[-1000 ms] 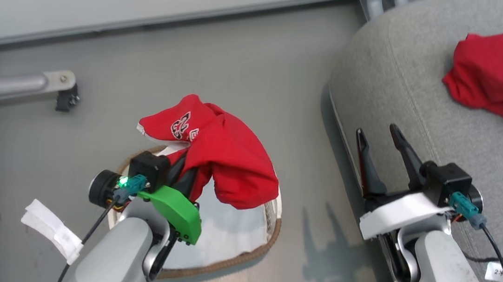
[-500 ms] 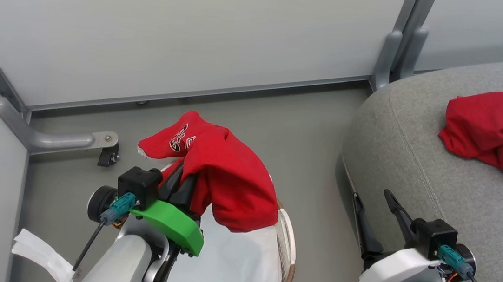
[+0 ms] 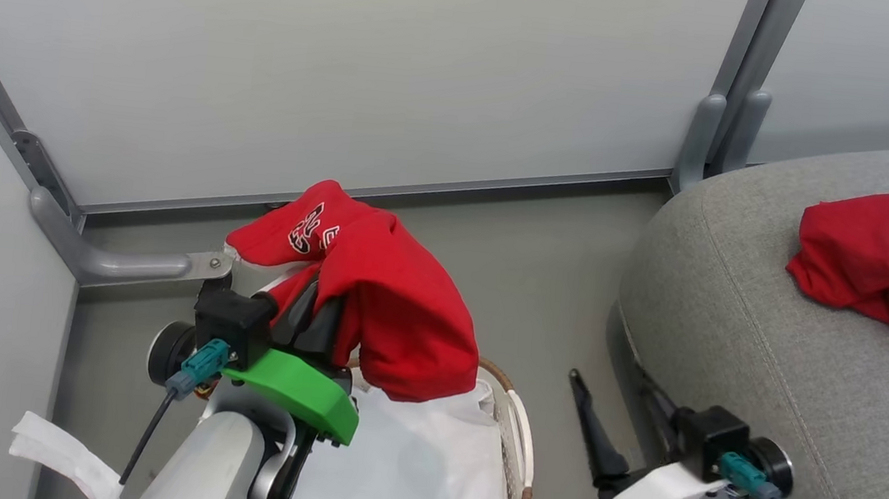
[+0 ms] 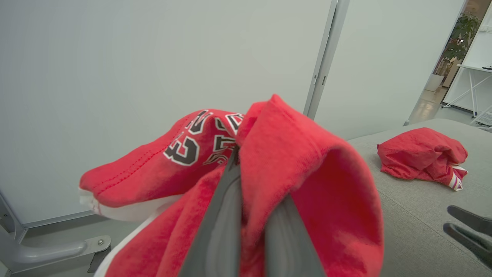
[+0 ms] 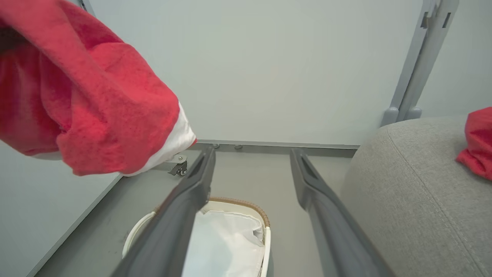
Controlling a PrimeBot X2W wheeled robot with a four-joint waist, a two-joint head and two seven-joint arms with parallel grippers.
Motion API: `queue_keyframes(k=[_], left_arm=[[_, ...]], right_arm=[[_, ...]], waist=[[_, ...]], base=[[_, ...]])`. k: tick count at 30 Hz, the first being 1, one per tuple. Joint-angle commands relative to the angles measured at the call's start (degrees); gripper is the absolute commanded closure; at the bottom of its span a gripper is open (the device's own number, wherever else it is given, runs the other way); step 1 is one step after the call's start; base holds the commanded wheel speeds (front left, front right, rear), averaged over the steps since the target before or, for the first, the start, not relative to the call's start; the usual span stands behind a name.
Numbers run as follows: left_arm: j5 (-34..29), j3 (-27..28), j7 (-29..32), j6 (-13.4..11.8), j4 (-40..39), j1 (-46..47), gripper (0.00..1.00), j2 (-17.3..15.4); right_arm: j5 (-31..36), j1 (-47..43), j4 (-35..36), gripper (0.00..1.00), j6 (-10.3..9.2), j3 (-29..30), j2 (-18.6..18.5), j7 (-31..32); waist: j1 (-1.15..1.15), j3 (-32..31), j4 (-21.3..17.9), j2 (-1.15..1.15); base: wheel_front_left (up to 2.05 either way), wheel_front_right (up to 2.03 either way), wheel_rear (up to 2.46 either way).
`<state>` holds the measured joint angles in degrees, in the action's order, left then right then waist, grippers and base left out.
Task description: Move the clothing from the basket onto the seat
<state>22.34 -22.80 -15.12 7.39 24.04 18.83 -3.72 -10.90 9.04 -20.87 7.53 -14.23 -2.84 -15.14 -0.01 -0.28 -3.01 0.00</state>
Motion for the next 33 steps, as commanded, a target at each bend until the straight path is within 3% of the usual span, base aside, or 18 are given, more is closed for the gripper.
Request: queue_keyframes(k=[1, 15, 24, 33], left_arm=[[-0.3, -0.1, 0.0, 0.2, -0.4, -0.5, 1.00, 0.1], [0.5, -2.6, 0.0, 0.2, -0.8, 1.1, 1.00, 0.6], [1.6, -6.4, 0.0, 0.2, -0.9, 2.8, 1.00, 0.7], [3.6, -9.6, 0.0, 0.2, -1.7, 4.5, 1.00, 0.8]], right_arm=[[0.8, 1.1, 0.4, 0.00, -0.08, -1.7, -0.2, 0.0], [0.4, 14.5, -5.1, 0.00, -0.08, -20.1, -0.2, 0.0], [-0.7, 19.7, -11.7, 0.00, -0.08, -23.1, -0.2, 0.0], [-4.6, 19.1, -15.3, 0.00, -0.08, -24.8, -0.2, 0.0]], waist=[[0.01, 0.2, 0.0, 0.00], [0.01, 1.4, 1.7, 0.00], [0.01, 2.0, 4.8, 0.00], [0.01, 2.9, 7.0, 0.00]], base=[[0.00, 0.00, 0.00], [0.00, 0.00, 0.00], [0.00, 0.00, 0.00], [0.00, 0.00, 0.00]])
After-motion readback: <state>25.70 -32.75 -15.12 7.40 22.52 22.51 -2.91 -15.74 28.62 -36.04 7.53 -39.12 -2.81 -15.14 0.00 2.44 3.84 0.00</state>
